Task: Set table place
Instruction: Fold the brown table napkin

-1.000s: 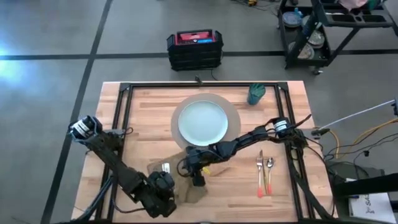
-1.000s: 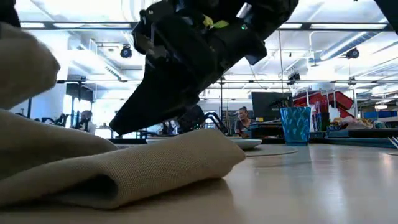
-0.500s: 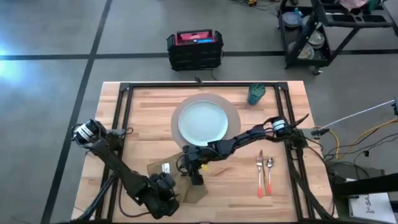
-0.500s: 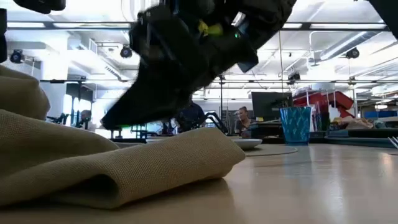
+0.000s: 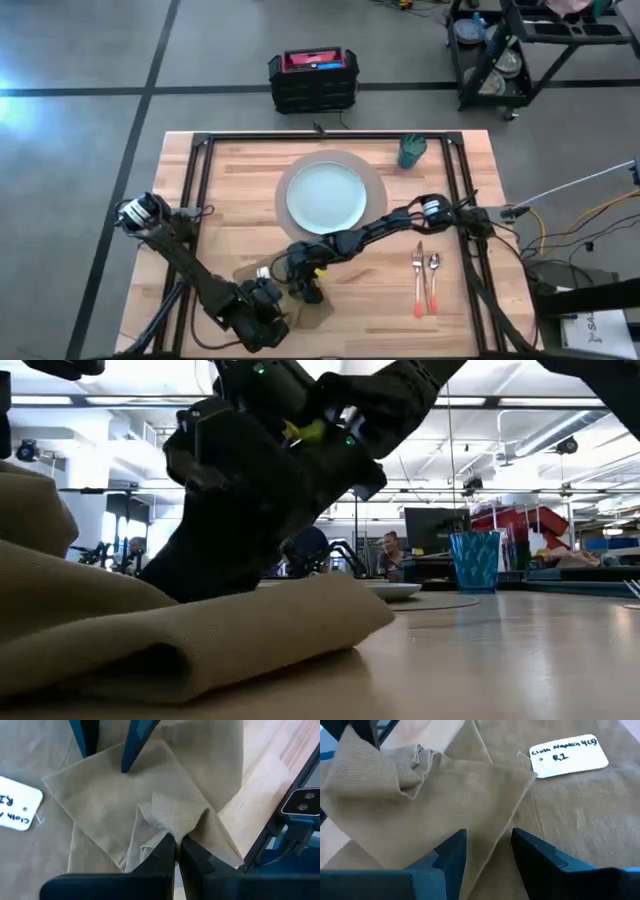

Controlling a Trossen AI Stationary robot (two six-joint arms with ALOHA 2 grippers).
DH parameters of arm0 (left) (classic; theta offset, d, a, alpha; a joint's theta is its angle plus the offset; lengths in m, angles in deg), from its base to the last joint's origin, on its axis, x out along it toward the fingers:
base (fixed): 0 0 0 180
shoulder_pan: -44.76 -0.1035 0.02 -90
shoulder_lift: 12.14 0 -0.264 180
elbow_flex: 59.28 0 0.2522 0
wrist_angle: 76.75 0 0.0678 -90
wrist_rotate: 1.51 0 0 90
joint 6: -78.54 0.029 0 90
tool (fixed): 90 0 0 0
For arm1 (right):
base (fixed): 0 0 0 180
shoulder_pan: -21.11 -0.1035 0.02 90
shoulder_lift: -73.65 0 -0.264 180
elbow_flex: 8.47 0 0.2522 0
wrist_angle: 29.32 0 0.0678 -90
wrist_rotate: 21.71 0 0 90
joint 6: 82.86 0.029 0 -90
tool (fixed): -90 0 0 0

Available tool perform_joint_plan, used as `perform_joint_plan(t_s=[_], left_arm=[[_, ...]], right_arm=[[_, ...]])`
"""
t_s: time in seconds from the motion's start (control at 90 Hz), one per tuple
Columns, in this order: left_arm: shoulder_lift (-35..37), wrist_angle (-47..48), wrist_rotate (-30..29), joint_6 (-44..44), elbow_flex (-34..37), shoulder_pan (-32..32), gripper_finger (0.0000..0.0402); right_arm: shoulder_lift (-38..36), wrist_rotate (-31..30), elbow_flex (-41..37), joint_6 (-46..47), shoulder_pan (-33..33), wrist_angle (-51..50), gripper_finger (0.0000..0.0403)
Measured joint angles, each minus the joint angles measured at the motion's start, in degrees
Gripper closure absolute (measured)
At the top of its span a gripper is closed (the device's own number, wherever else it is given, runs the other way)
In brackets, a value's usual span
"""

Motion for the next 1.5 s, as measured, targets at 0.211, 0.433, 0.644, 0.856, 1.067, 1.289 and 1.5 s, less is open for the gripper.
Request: perform_joint_plan(t_s=[0.211, 0.433, 0.644, 0.856, 1.067, 1.289, 1.5], left_arm=[[0.0, 0.3, -0.1, 0.1, 0.0, 0.1, 0.0402], [0.0, 1.0, 0.0, 0.1, 0.0, 0.1, 0.0402], [0.0, 1.6, -0.4, 0.1, 0.0, 0.1, 0.0402], [0.5, 6.0, -0.1, 0.1, 0.0, 0.1, 0.0402], [2.1, 8.5, 0.0, 0.2, 0.0, 0.1, 0.0402], [3.6, 9.7, 0.0, 0.2, 0.0, 1.1, 0.0402], [4.9, 9.3, -3.5, 0.1, 0.0, 2.7, 0.0402]], right_arm=[[-0.1, -0.1, 0.4, 0.2, -0.3, -0.8, 0.0298], [-0.1, 2.1, 0.4, -0.4, -0.9, -1.5, 0.0393], [0.0, 2.1, 0.4, -0.8, -0.9, -1.9, 0.0402], [-2.2, -2.2, 0.3, -2.2, -0.9, -4.4, 0.0402], [-6.8, -5.2, 0.3, -3.6, -1.0, -8.8, 0.0403], [-10.4, -11.6, 0.3, -4.5, -1.2, -13.5, 0.0403], [-9.7, -12.1, 0.3, -3.3, -1.1, -14.7, 0.0403]])
